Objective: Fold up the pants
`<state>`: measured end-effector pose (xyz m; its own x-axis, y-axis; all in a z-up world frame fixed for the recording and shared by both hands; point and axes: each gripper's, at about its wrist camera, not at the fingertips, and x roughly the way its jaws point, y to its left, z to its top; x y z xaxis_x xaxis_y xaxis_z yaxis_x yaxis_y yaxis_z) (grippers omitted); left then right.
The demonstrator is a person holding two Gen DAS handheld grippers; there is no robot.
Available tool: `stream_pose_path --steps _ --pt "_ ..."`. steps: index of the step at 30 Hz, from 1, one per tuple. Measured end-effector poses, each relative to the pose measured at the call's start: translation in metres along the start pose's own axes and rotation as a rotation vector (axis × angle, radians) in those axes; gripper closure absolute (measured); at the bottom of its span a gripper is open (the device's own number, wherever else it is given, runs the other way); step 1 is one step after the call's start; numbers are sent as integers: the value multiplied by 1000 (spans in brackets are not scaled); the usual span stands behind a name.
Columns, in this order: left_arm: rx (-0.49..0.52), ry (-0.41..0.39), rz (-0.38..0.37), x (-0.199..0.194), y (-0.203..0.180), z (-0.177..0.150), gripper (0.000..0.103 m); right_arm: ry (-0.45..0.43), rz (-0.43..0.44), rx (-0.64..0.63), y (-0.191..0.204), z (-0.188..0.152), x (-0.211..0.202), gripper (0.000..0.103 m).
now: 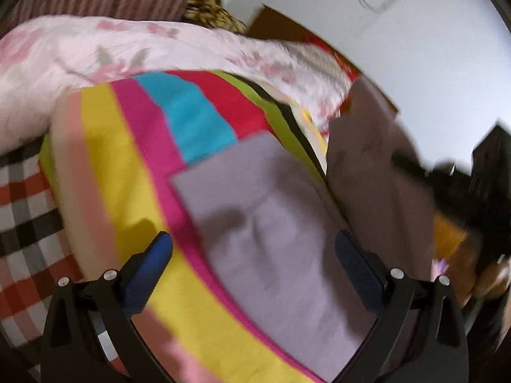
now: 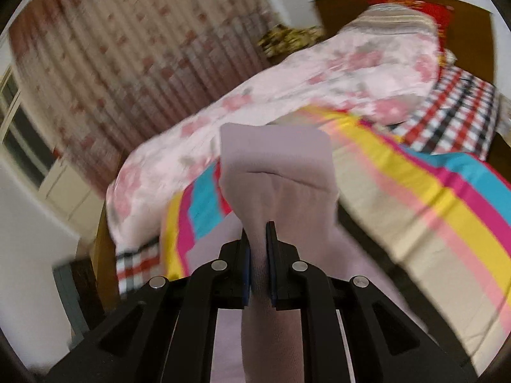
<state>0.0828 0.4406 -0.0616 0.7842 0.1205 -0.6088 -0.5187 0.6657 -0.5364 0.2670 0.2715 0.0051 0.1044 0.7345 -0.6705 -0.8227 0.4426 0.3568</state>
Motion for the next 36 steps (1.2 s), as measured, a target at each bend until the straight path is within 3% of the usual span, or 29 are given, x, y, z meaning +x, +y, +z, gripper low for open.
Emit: stream_pose_path --steps 3,6,11,13,14,15,18,21,24,30,34,36 --pt "2 -18 8 -11 12 0 2 75 28 -64 26 -18 26 92" --pt "3 16 -27 -7 12 -2 2 170 8 -127 38 -40 56 87" --pt "-33 49 -103 6 14 -1 2 216 12 -143 28 -57 75 83" --pt "-62 54 -146 10 18 1 2 222 46 -140 25 -57 73 73" --pt "-77 56 -164 12 19 3 2 227 77 -129 23 -57 69 49" --pt "-88 57 -175 13 19 5 3 223 95 -122 23 -56 66 39" --pt "-87 59 -204 16 16 12 3 137 38 -189 32 -63 29 40" --pt "-48 83 -221 21 8 18 18 69 -49 -245 33 -85 -8 43" --pt "1 123 -206 30 -1 22 39 70 -130 -247 23 -115 -35 47" --pt "-18 175 -187 59 3 27 41 79 -254 -179 5 -178 -85 57" --pt "-45 165 -199 66 12 35 58 81 -321 -126 -6 -213 -108 62" --pt "-56 160 -212 66 17 36 58 79 -359 -114 -8 -229 -116 64"
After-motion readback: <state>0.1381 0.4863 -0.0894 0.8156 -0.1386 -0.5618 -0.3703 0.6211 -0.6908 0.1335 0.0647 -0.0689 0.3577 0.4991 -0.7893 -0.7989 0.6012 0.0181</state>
